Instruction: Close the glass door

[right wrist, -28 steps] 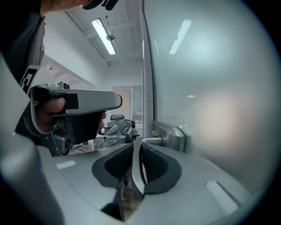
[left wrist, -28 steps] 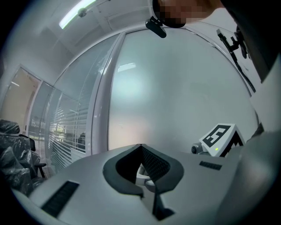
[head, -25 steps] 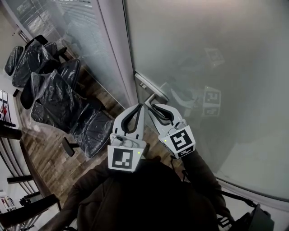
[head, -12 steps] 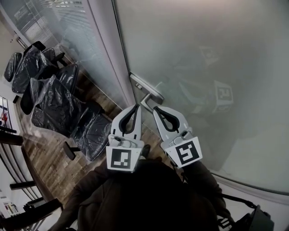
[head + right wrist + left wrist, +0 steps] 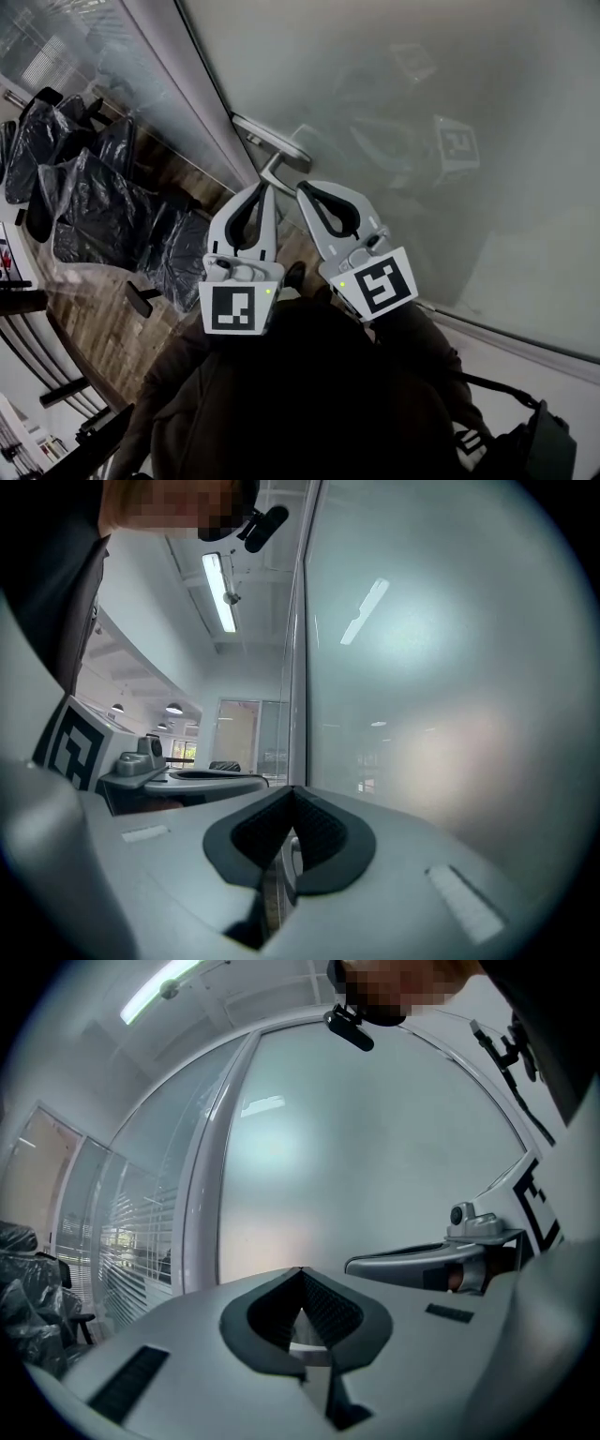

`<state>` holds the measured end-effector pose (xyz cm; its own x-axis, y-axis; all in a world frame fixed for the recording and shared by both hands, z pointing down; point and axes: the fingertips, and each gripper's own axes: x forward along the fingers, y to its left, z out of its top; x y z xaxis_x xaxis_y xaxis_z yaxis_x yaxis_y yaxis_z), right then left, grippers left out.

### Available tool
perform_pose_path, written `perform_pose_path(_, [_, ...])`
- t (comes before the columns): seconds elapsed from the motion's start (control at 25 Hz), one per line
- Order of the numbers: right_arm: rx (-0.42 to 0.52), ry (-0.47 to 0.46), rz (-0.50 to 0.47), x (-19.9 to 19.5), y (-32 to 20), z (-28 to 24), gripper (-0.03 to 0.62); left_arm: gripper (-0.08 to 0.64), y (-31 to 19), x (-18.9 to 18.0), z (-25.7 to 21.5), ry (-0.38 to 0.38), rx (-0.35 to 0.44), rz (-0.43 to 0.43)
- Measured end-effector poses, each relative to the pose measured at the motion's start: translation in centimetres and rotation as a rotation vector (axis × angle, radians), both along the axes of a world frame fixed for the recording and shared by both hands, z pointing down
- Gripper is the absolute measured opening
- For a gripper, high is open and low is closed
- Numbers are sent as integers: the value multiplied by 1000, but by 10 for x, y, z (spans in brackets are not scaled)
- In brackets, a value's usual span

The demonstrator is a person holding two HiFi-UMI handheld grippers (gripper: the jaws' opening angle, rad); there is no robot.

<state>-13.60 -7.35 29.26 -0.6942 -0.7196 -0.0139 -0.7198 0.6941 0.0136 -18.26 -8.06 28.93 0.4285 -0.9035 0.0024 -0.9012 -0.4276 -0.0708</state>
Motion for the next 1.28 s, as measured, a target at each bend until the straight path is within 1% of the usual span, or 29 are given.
perform_pose_path(0.12, [2,-21,1,0,-3,-5,2,-3,-3,2,-4,-19,26,11])
perform_pose_path(0.24, [11,-31,15,1,1,-15,2,-3,-2,6,-10,-10,42,29])
perform_pose_path(0.44, [26,-35,30,5,6,-21,0,-3,2,8,-13,2,40,35])
perform_pose_path(0.6, [33,-40,46,6,4,-24,0,-3,-1,4,-18,23,45,18])
perform_pose_path(0.76, [36,-40,44,7,4,-24,0,-3,1,6,-14,5,40,30])
perform_pose_path(1.0, [39,-45,42,12,5,-21,1,-3,1,10,-15,16,46,18])
perform_pose_path(1.12, [40,-46,40,11,6,-23,0,-3,4,9,-13,1,44,26])
perform_pose_path(1.28, [37,-51,41,10,6,-24,0,-3,3,8,-14,3,43,26])
